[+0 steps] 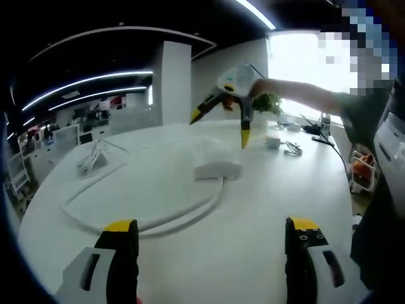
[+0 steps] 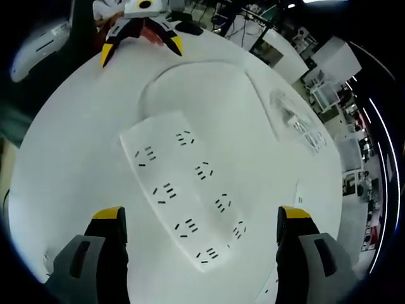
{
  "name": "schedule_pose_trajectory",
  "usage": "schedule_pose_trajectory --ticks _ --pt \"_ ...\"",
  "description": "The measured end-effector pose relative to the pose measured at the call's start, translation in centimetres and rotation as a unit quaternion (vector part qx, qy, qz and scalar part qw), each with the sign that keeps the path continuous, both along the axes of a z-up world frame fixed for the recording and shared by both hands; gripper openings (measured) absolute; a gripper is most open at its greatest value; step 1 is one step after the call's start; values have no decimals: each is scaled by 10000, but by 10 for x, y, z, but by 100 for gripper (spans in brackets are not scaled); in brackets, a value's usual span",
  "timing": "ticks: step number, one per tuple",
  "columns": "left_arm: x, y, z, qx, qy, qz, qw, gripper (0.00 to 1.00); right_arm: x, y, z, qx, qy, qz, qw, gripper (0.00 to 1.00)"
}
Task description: Straighten the power strip on the desk, plug the charger into it
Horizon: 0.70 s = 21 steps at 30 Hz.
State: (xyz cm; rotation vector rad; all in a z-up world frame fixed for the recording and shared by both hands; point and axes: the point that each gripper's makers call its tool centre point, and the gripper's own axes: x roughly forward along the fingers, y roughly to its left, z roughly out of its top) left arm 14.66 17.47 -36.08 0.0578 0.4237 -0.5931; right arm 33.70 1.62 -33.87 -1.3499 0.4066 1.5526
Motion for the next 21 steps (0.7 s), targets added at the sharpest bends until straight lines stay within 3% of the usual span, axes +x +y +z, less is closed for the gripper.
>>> schedule_pose_trajectory --ticks 21 --pt "2 1 -5 24 63 68 10000 99 -3 8 -21 -554 114 399 9976 98"
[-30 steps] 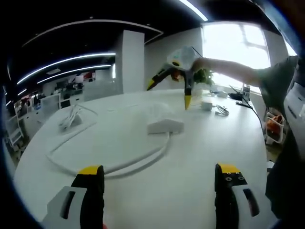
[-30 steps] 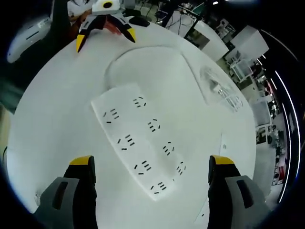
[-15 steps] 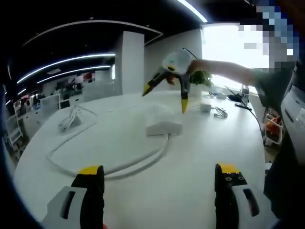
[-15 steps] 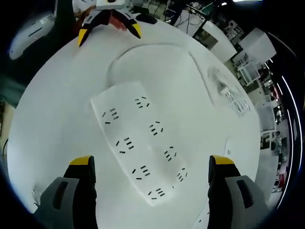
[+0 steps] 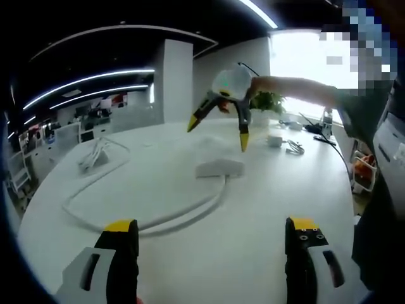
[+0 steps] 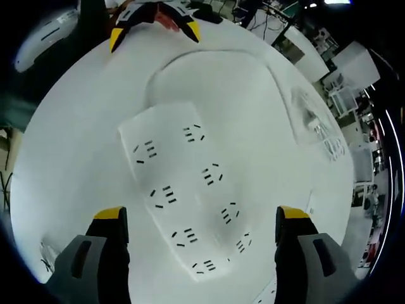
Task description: Straighten the power strip on the desk, plug the charger into it
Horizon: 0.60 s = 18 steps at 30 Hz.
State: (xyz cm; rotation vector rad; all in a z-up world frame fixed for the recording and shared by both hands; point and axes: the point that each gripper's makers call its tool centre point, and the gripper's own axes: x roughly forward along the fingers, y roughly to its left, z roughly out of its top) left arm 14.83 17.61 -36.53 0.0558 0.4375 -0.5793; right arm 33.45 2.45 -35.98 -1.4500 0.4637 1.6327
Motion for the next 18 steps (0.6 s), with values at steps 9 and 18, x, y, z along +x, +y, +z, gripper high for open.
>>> schedule_pose_trajectory --ticks 9,18 --pt "1 3 -2 26 28 38 10000 99 2 -4 -7 -228 68 102 9997 97" --pt "3 1 -1 28 49 56 10000 99 7 -4 -9 -310 142 114 9994 95"
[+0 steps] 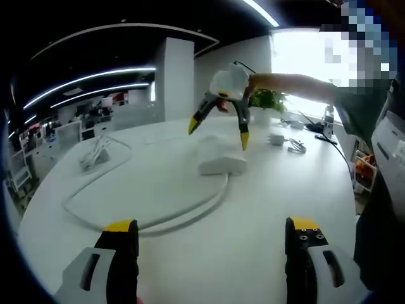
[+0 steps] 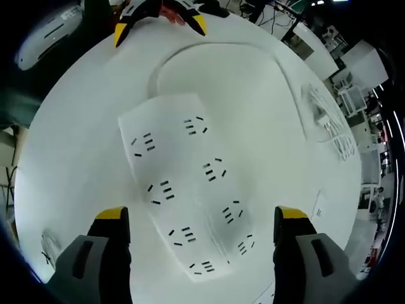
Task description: Straighten the power strip on the desk, plug the charger into it
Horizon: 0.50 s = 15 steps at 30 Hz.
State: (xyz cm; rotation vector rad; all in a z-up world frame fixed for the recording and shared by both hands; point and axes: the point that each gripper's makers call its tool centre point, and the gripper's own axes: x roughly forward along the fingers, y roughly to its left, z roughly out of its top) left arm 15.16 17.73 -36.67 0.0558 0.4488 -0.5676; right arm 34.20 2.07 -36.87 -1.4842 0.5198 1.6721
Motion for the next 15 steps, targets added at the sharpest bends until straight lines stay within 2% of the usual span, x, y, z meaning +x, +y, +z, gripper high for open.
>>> schedule_pose_trajectory --ticks 15 --pt "2 4 -2 -21 27 85 10000 99 1 2 -8 -123 79 69 9999 88"
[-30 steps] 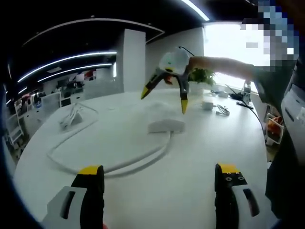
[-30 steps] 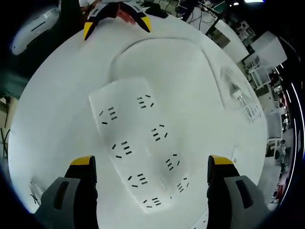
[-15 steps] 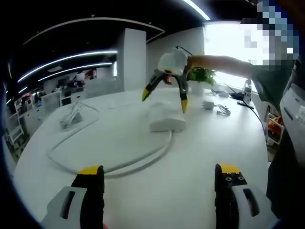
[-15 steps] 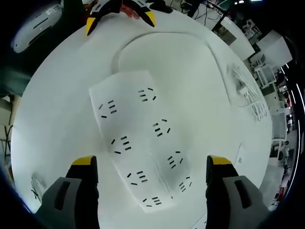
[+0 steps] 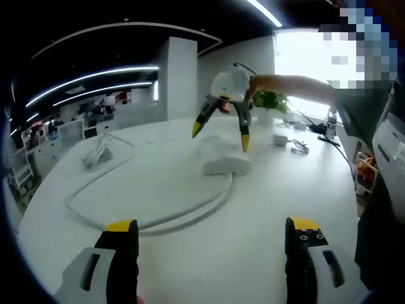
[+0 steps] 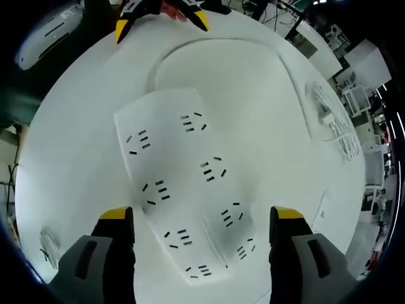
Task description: Straighten the power strip on the desk, plug the charger into it
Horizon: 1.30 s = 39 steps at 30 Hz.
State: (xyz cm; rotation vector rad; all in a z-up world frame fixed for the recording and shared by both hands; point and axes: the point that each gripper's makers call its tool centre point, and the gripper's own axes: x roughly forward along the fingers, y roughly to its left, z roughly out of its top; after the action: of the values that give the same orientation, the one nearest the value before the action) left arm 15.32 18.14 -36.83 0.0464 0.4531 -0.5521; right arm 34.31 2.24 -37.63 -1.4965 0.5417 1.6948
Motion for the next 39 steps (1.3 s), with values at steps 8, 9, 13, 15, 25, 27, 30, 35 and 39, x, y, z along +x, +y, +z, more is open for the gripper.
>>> schedule_pose_trajectory --ticks 8,9,13,15,25,27,30,35,39 --pt "2 1 1 -34 -29 -8 10000 99 0 1 -2 -5 48 19 10000 84" --pt "2 1 1 -36 -29 -5 10000 99 1 1 -3 -25 51 19 10000 84" --pt "1 1 0 -18 -14 -15 10000 99 1 2 -3 -38 123 -16 9999 81" --pt "1 2 0 -18 -10 -16 10000 99 1 3 -3 -14 148 -17 9999 80" --pt "2 4 -1 -17 -1 15 10000 99 -5 0 -8 -130 505 -45 9986 74" --pt "2 4 -1 -15 3 17 10000 99 -5 0 -8 -96 577 -20 9983 74" --pt "2 4 -1 -16 4 11 10000 99 -6 1 -9 -69 674 0 9977 74" --pt "2 3 -1 -22 3 8 10000 99 -7 2 -9 -68 749 47 9972 73" --pt "1 3 -1 -18 5 11 10000 99 -6 1 -9 -84 747 45 9972 72"
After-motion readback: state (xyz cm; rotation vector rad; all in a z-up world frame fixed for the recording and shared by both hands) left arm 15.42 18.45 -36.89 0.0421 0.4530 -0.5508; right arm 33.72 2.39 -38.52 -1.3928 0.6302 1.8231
